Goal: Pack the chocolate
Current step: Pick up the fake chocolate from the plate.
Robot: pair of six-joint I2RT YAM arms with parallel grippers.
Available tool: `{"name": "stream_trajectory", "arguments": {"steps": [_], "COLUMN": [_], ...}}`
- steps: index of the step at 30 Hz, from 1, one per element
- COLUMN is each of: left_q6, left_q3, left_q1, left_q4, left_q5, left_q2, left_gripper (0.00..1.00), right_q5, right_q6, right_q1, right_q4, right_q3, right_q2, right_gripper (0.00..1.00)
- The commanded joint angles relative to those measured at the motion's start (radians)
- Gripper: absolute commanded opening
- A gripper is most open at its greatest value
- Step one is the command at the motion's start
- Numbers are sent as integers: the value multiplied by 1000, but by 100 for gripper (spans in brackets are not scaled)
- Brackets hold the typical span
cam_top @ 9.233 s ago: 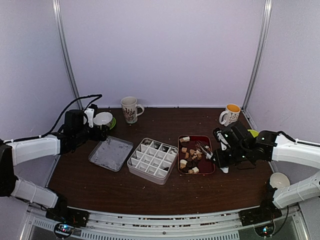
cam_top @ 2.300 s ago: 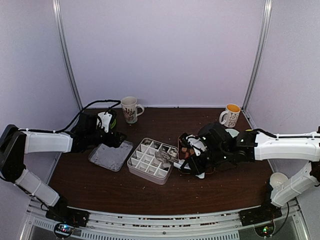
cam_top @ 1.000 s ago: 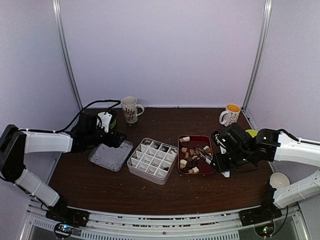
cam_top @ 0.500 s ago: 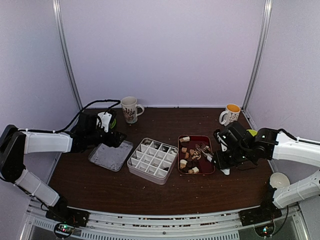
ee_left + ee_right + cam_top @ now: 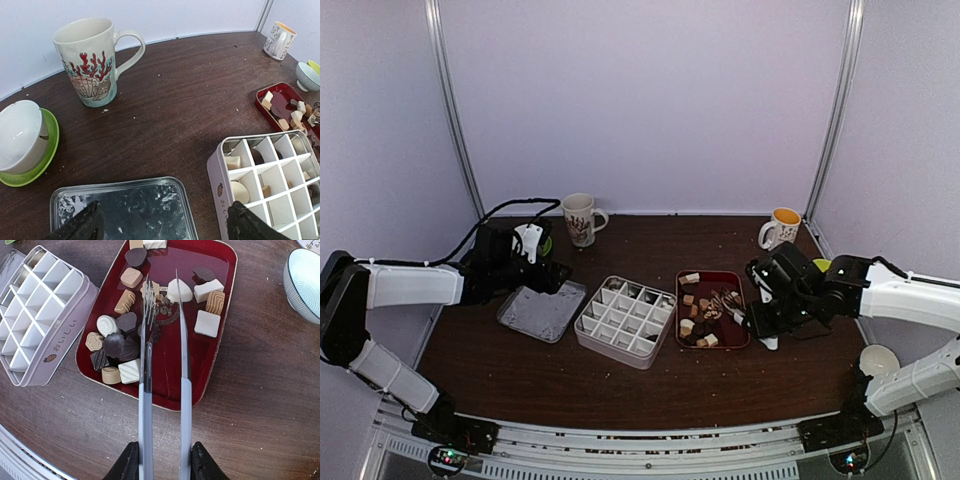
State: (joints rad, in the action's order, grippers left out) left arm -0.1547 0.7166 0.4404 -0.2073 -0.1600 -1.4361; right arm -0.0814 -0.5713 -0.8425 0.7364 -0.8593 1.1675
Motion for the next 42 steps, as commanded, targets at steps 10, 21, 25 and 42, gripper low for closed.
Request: {"name": "stream_trajectory", "arguments": {"steps": [10,21,25,42], "left_q6": [14,14,14,13], "left_q3": [21,23,23,25], "left_q1": [4,5,5,6], "left_q4": [-4,-6,-6,-4], "left_q5": [7,5,5,3], "left_q2": [23,20,20,17], "left_gripper": [88,88,88,88], "right_q5": [-36,-49,-48,48], "right_q6": [-3,-32,-37,-46], "right_q1": [35,56,63,74], "right_q4": [74,104,108,42], "right_q3": [-59,-20,-9,18], "right_q2": [46,-1,6,36], "right_gripper": [34,37,37,37]}}
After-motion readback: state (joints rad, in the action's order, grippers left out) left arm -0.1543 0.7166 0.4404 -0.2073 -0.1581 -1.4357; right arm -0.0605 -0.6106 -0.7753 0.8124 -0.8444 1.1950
